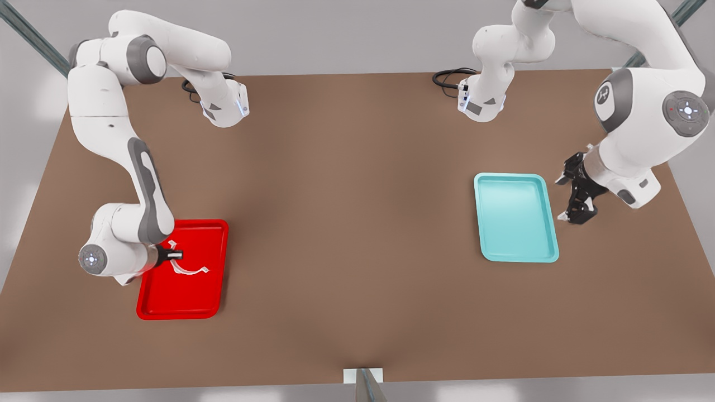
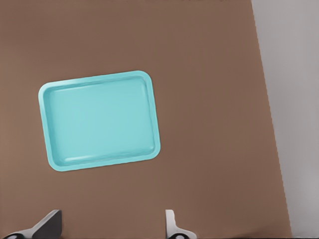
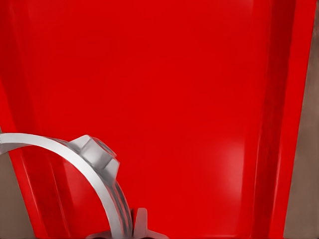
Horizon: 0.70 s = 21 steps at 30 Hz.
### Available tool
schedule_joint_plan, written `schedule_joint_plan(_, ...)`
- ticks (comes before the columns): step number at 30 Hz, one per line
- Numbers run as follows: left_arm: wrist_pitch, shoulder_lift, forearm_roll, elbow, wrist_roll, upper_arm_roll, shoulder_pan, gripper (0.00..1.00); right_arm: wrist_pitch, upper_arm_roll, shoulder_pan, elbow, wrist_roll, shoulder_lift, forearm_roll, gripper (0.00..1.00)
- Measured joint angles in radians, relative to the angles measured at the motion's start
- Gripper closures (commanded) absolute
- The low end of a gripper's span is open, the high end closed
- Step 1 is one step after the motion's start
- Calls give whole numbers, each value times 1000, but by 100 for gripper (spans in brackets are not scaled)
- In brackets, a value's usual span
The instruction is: Take the drainage pipe clamp from the left arm, pass it to the right arm, and place it in the plate on the right side
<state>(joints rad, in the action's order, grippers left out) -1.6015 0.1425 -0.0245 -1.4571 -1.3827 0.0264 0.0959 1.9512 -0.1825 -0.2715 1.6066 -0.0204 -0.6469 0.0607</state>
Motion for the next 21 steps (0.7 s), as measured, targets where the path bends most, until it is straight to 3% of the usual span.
schedule_joint_plan(1, -2, -13, 5, -20, 70, 2, -2, 0, 9, 0, -17, 1, -17, -11, 0, 79)
schedule_joint_plan(2, -3, -18, 11, -25, 136, 3, -2, 0, 18, 0, -26, 1, -33, -19, 1, 36)
schedule_joint_plan(3, -4, -14, 16, -14, 199, 2, -2, 0, 25, 0, -33, 0, -47, -25, 2, 1)
schedule_joint_plan(7, -8, 103, 34, 75, 418, -2, 19, 0, 41, -8, -31, -8, -103, -19, 5, 0)
schedule_joint_plan(13, -15, 148, 42, 103, 673, -1, 16, 0, -76, -180, 19, -213, -131, 290, 26, 0)
schedule_joint_plan(16, -17, 152, 43, 103, 778, 0, 13, 0, -181, -201, 11, -253, -114, 380, 21, 0)
schedule_joint_plan(17, -17, 154, 43, 103, 810, -1, 14, 0, -216, -174, 30, -245, -106, 400, 11, 0)
schedule_joint_plan(19, -18, 154, 43, 103, 867, -2, 16, 0, -273, 43, 230, -210, -91, 446, -7, 0)
schedule_joint_plan(21, -18, 155, 42, 102, 918, -2, 17, 0, -321, 176, 353, -201, -79, 461, -38, 0)
